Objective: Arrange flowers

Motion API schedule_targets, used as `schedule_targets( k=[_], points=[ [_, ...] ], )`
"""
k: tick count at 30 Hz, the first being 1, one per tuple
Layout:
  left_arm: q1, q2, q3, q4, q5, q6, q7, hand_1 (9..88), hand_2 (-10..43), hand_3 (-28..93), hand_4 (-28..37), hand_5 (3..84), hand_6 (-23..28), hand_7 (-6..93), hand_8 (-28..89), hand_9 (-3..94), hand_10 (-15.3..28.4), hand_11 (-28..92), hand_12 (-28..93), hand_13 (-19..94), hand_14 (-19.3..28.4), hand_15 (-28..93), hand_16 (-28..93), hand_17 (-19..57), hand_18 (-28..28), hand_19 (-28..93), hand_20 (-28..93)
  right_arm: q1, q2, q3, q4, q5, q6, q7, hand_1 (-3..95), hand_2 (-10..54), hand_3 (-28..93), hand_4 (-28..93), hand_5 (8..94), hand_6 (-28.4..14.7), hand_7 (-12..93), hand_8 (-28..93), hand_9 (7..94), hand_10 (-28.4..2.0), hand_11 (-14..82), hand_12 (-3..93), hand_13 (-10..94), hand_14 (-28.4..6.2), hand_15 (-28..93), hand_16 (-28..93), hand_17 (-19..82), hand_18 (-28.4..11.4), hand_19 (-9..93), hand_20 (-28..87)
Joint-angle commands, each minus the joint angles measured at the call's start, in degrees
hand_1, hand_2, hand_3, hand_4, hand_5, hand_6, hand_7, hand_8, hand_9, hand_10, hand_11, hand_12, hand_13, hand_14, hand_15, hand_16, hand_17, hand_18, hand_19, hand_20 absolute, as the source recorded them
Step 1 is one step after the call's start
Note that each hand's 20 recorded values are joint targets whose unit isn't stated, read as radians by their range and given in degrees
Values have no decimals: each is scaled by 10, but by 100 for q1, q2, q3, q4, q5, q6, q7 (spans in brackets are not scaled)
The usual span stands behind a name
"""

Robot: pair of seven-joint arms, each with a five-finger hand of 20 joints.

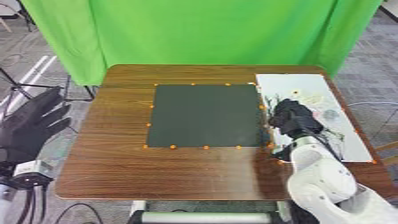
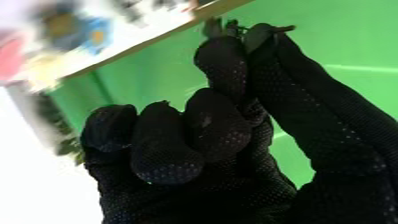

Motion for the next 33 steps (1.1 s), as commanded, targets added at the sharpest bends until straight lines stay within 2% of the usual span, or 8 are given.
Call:
schedule_targets(
  k=[1, 7, 17, 21, 24, 25, 28, 33],
  points=[
    [435, -59, -382, -72, -120, -20, 208, 221, -94, 698, -281, 227, 10, 188, -95, 180, 88, 98, 200, 145, 120, 130, 72, -114, 189, 357, 101, 1462, -1329, -1252, 515, -245, 11, -92, 376, -95, 885, -127, 688, 11, 594, 226, 794, -84, 669, 586, 721, -96, 854, 401, 325, -231, 899, 548],
    [384, -15, -329, -97, -92, 38, 271, 221, -95, 698, -281, 228, 10, 188, -95, 182, 87, 94, 202, 146, 119, 124, 78, -114, 189, 354, 103, 1853, -2239, -1780, 1102, -460, -333, -164, 369, -95, 888, -118, 695, 11, 589, 234, 800, -81, 668, 589, 731, -93, 854, 401, 333, -234, 906, 543],
    [235, 144, -92, -24, -66, 48, 293, 222, -95, 697, -280, 229, 9, 187, -94, 183, 88, 90, 204, 146, 118, 123, 81, -112, 188, 350, 106, 1629, -3276, -1910, 1950, -1217, -917, -523, 369, -95, 887, -119, 698, 11, 583, 239, 805, -80, 665, 590, 735, -93, 851, 405, 337, -235, 912, 536],
    [149, 146, -93, 20, -21, -127, 301, 222, -94, 697, -280, 229, 9, 187, -94, 183, 88, 90, 205, 146, 118, 123, 81, -111, 188, 348, 107, 1425, -3560, -1779, 2237, -1510, -1151, -636, 369, -95, 886, -119, 698, 11, 582, 240, 805, -80, 665, 588, 736, -93, 851, 406, 337, -235, 913, 535],
    [121, 72, -127, 75, -103, -21, 362, 222, -95, 696, -280, 229, 8, 187, -94, 183, 87, 88, 206, 145, 118, 121, 81, -111, 187, 344, 106, 1361, -3431, -1940, 2173, -1422, -1148, -472, 369, -95, 887, -120, 698, 11, 581, 239, 804, -80, 666, 588, 736, -93, 850, 407, 338, -235, 914, 533],
    [271, 152, -176, 103, -185, -4, 568, 222, -95, 696, -281, 229, 8, 188, -94, 183, 86, 88, 206, 145, 118, 119, 81, -110, 187, 342, 105, 1398, -3411, -1998, 2179, -1446, -1133, -502, 369, -95, 887, -120, 698, 11, 581, 239, 804, -80, 666, 589, 736, -93, 850, 407, 338, -236, 914, 533],
    [308, 142, -169, 206, -444, -38, 524, 223, -95, 690, -282, 231, 5, 186, -95, 185, 85, 86, 207, 147, 116, 114, 81, -107, 184, 336, 104, 1263, -3462, -1983, 2158, -1525, -1201, -499, 370, -95, 886, -121, 699, 11, 581, 237, 804, -80, 665, 590, 736, -93, 850, 407, 338, -236, 916, 531],
    [242, 46, -82, 266, -353, -6, 360, 225, -95, 684, -282, 230, 3, 181, -94, 186, 84, 84, 208, 146, 114, 106, 82, -106, 182, 331, 105, 1177, -3582, -1932, 2336, -1780, -1183, -510, 370, -95, 886, -120, 698, 11, 581, 238, 805, -79, 664, 591, 737, -93, 850, 407, 339, -236, 917, 529]
  ],
)
